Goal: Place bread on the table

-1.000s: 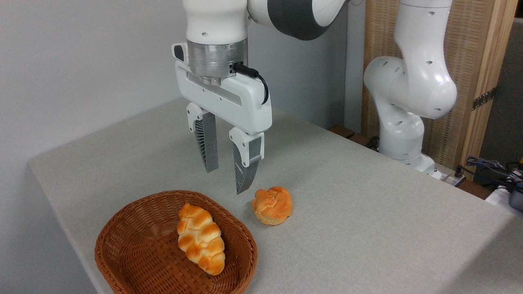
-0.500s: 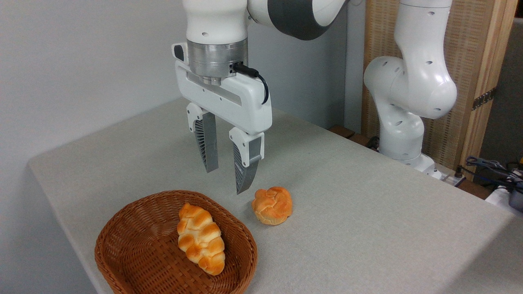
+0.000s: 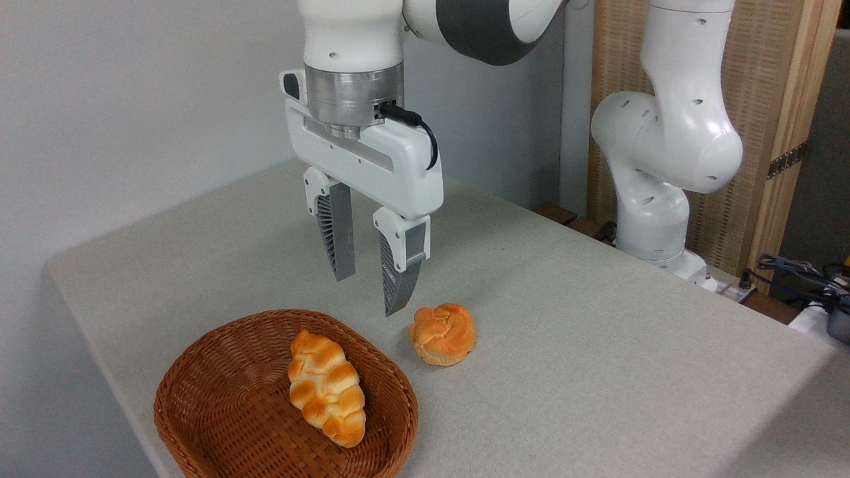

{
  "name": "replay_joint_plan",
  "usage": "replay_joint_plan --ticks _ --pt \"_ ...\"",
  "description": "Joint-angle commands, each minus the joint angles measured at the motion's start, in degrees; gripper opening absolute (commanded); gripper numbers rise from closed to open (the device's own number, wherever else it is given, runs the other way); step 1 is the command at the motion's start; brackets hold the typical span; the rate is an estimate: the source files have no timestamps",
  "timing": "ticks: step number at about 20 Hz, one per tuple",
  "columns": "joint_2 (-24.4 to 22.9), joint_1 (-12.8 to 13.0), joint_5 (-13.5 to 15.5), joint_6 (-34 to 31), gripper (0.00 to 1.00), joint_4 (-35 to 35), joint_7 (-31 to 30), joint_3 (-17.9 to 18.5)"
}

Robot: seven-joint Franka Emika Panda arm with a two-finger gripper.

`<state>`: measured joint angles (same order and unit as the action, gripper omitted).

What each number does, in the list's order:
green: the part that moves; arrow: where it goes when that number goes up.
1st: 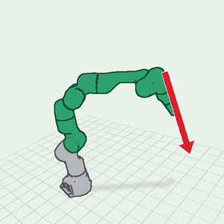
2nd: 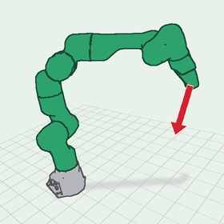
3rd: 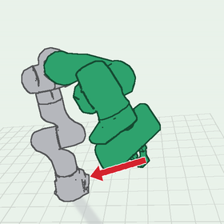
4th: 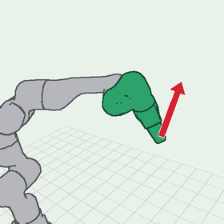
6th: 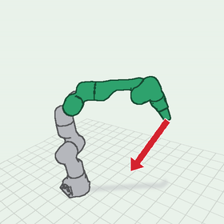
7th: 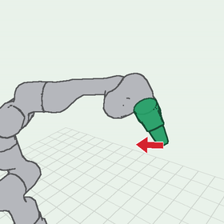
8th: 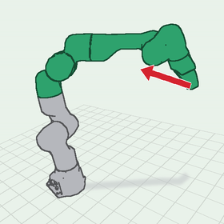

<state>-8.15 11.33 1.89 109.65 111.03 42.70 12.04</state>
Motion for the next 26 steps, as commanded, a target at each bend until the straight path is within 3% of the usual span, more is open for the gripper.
replay_joint_plan --ticks 1,18,21,26 --pt "-0.11 -0.17 0.93 0.57 1.0 -0.38 0.8 0.18" --pt "0.15 -0.17 0.93 0.74 1.0 -0.55 0.72 0.09" --pt "0.5 -0.08 1.01 3.02 1.0 -0.47 0.63 0.09" --pt "5.06 0.19 1.1 11.28 1.0 -0.2 0.63 0.0"
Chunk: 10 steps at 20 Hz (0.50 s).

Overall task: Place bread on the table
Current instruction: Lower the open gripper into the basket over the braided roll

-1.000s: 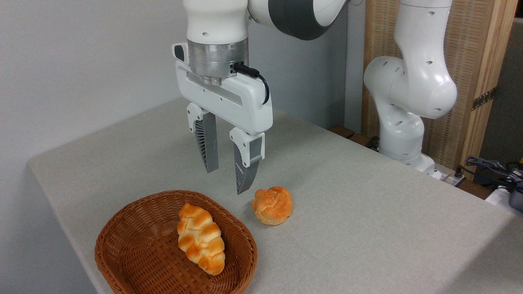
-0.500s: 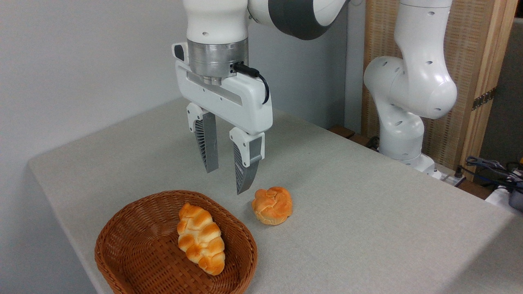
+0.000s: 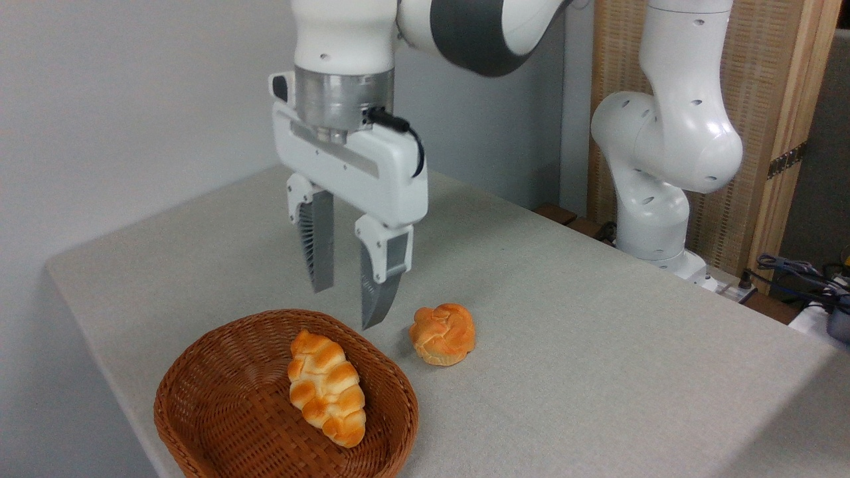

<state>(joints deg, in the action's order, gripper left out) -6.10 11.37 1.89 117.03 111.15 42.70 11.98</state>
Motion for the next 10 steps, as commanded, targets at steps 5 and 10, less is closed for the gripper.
replay_joint_plan --ticks 5,10 --pt "7.49 0.24 2.5 6.64 1.0 -0.23 0.1 -0.21" --pt "10.84 0.15 5.93 7.34 1.0 -0.14 -11.92 -0.21"
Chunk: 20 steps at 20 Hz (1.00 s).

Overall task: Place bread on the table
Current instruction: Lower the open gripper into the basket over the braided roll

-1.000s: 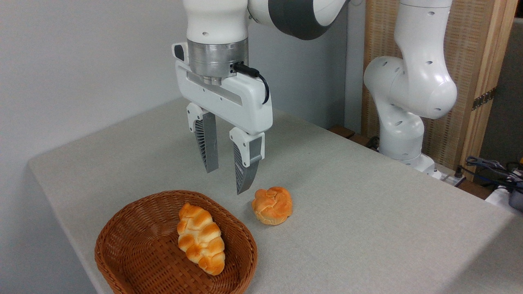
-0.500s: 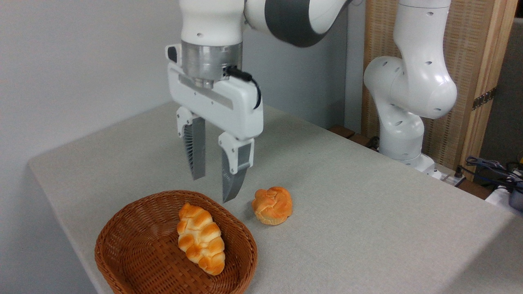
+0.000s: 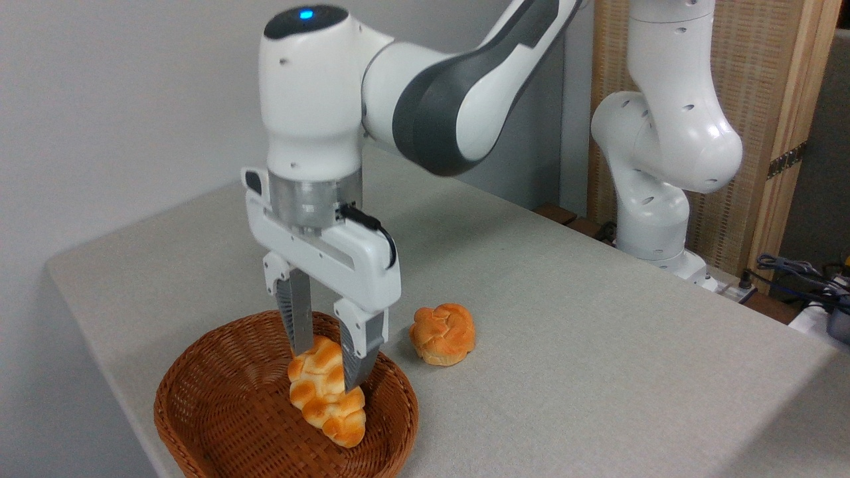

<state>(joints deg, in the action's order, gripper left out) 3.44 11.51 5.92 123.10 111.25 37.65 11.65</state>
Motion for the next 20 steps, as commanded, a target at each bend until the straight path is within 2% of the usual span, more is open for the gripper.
replay_joint_plan --ticks 1,5,20 --pt "1.66 0.01 3.3 1.53 1.0 -0.16 -8.28 0.13" --pt "2.45 -0.43 9.28 1.53 1.0 -0.16 -10.22 0.48" --pt "6.23 -0.34 8.76 4.87 1.0 -0.16 -10.58 -0.05"
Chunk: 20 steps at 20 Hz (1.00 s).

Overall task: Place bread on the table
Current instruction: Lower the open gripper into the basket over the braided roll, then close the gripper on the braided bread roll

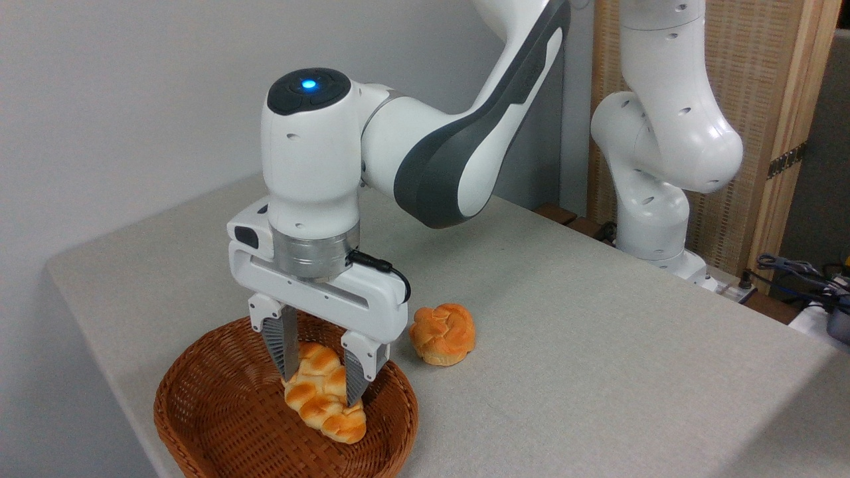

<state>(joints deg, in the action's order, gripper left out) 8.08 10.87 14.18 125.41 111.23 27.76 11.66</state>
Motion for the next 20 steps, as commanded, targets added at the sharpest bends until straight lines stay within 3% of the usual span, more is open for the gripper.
replay_joint_plan --ticks 1,5,8,10,20 --pt "1.77 0.3 0.41 3.34 0.93 -0.13 -0.51 -0.05" --pt "2.29 0.38 0.32 3.7 0.63 -0.13 -0.16 -0.05" --pt "2.47 0.38 0.32 3.79 0.25 -0.22 0.8 -0.14" --pt "2.47 0.38 0.32 3.79 0.11 -0.13 2.21 -0.14" --pt "2.3 0.38 0.41 3.7 0.13 -0.22 2.3 -0.14"
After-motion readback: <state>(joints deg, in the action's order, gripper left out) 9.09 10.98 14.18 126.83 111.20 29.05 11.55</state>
